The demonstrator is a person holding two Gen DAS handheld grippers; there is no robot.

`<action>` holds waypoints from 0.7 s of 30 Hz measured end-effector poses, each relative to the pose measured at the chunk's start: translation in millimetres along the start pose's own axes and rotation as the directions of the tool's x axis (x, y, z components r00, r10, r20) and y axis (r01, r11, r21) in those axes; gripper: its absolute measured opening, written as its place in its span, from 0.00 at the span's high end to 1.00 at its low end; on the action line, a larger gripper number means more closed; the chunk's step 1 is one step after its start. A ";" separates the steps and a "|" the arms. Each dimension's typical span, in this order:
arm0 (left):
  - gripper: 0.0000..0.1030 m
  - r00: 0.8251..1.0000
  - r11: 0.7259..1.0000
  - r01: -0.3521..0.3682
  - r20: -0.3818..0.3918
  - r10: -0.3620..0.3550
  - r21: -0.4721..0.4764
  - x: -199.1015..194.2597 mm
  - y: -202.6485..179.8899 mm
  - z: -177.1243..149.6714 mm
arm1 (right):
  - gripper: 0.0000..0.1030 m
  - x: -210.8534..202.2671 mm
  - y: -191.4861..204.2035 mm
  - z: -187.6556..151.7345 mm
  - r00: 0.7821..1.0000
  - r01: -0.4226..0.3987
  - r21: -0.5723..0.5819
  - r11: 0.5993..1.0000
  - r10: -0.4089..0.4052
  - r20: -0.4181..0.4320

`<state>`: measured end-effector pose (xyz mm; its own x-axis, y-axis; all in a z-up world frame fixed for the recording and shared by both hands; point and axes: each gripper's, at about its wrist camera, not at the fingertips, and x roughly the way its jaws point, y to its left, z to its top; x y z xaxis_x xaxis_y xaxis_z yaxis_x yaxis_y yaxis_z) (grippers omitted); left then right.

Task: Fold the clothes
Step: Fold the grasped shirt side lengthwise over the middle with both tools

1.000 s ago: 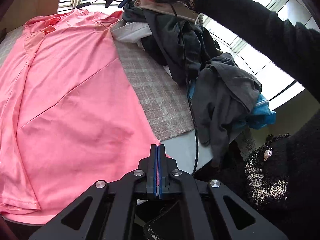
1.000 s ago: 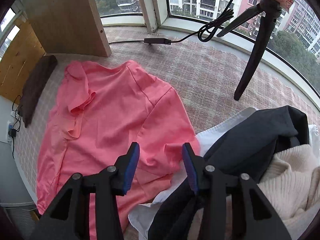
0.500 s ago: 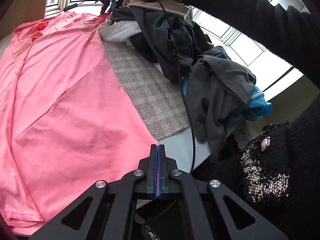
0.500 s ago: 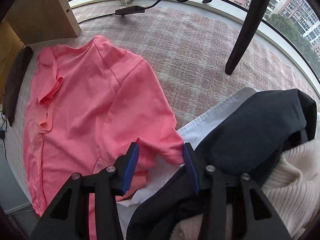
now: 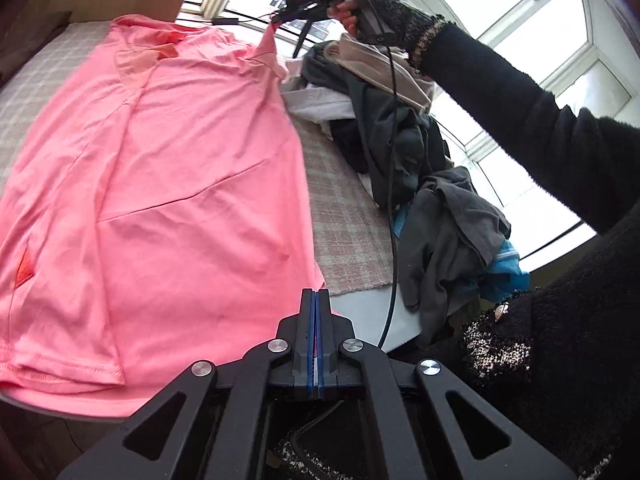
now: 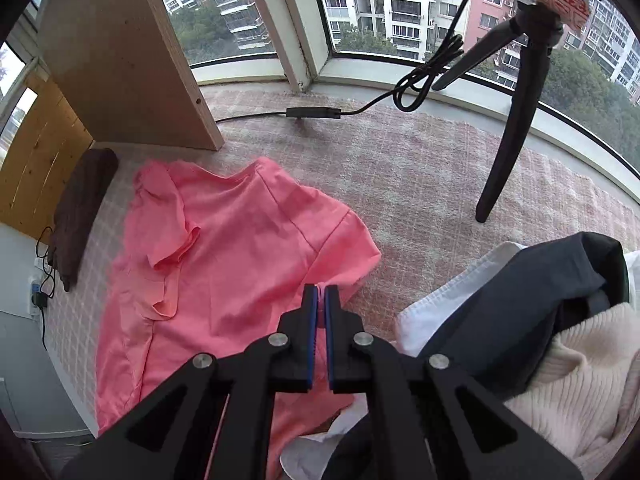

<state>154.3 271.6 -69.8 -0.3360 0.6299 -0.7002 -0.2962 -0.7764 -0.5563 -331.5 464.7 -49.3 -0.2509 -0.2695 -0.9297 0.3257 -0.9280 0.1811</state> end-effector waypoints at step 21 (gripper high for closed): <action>1.00 0.981 0.975 -0.190 -0.057 0.184 -0.116 2.0 59.6 -30.8 | 0.58 61.0 138.0 -11.4 0.992 0.012 -0.274 0.962 -0.047 -0.119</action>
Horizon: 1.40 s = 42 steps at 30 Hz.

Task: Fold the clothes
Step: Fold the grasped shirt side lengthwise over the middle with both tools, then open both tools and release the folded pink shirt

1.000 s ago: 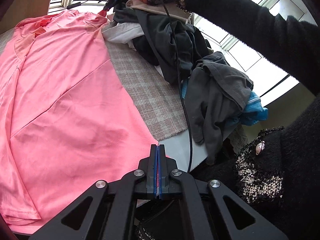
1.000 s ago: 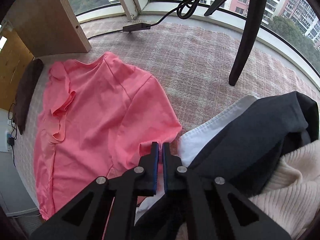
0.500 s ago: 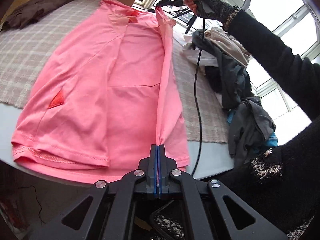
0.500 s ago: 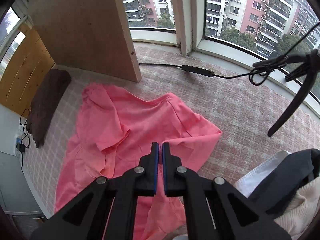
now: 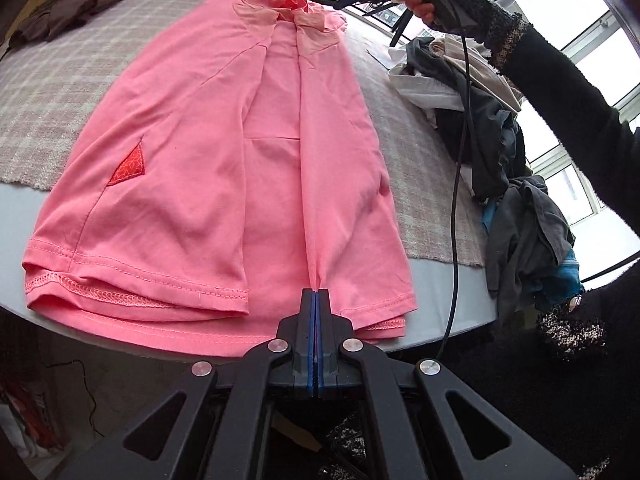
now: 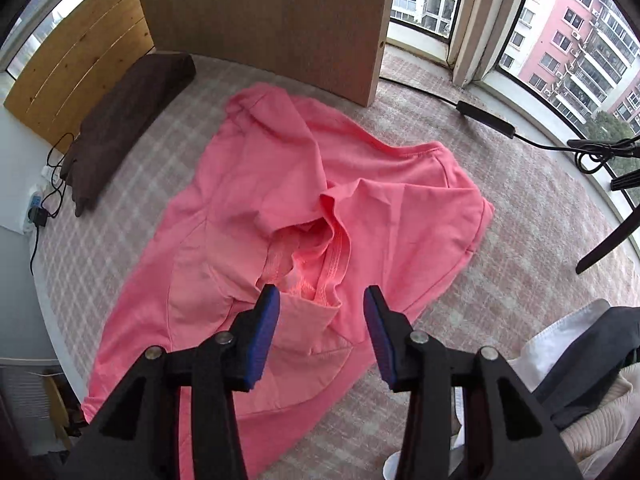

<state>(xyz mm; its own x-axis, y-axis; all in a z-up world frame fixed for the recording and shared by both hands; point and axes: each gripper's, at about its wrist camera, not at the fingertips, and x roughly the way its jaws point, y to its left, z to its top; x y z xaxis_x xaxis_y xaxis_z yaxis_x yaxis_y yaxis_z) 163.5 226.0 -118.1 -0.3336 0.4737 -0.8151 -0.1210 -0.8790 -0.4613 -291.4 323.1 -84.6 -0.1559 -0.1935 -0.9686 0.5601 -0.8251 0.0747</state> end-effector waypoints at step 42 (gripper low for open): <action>0.87 0.978 0.945 -0.153 -0.090 0.186 0.290 -74.2 96.7 56.3 | 0.66 -59.5 109.1 -344.6 0.957 -0.260 0.130 0.957 0.237 0.168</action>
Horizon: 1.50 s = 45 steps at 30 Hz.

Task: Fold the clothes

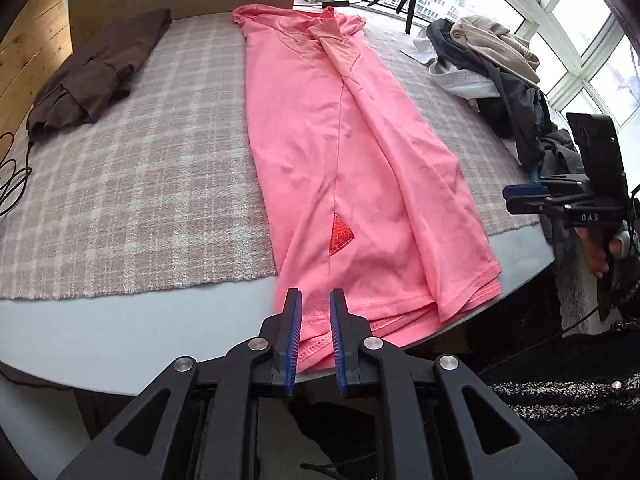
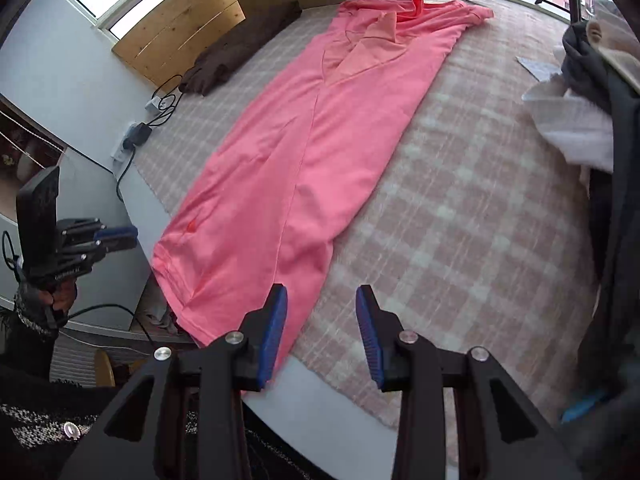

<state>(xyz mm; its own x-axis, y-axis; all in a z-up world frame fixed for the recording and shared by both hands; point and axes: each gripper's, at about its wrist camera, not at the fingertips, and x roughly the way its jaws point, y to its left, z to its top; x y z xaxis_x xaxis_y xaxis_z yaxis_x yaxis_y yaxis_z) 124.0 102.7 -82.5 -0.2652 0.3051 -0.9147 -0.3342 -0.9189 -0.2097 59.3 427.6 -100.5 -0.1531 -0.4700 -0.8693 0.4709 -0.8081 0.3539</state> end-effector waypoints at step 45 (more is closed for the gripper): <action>0.76 0.981 0.925 0.118 0.102 -0.165 0.360 -24.8 -1.4 88.0 | 0.78 -102.2 23.3 139.6 0.906 0.163 0.215 0.963 -0.232 0.354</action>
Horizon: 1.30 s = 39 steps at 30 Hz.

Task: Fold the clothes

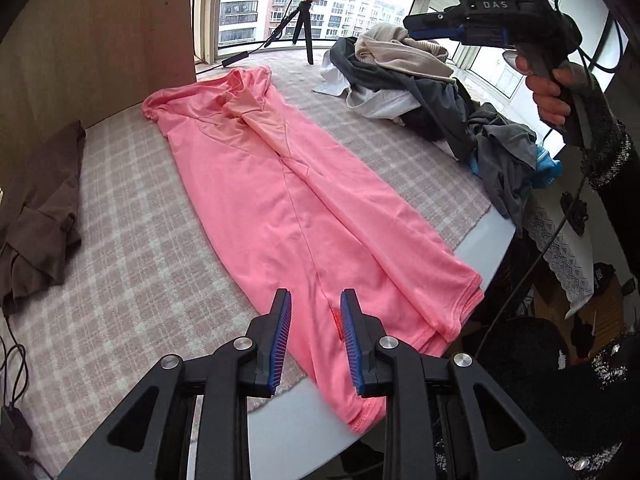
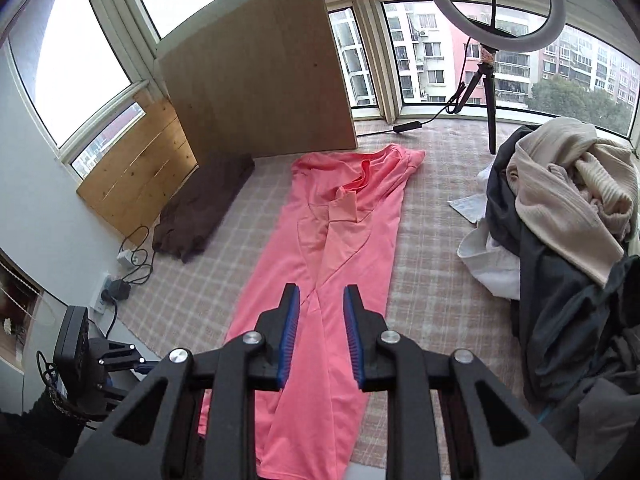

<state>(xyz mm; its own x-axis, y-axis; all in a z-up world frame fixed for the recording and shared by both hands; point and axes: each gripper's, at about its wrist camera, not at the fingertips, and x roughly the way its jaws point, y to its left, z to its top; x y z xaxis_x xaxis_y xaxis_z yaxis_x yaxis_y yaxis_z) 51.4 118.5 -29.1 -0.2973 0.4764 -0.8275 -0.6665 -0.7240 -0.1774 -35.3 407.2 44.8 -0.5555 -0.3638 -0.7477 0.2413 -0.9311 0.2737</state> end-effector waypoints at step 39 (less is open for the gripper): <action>0.99 0.964 0.934 -0.247 0.034 0.264 -0.260 200.2 139.8 264.1 | 0.51 293.9 -164.1 172.0 0.955 -0.127 0.093 0.988 0.147 -0.257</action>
<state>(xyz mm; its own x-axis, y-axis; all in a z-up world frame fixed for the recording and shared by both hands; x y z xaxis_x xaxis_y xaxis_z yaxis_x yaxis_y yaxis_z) -281.8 244.4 -78.9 -0.4857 0.2847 -0.8265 -0.3713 -0.9231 -0.0998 -375.0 448.1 -115.8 -0.2909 -0.4773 -0.8292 0.2353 -0.8757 0.4216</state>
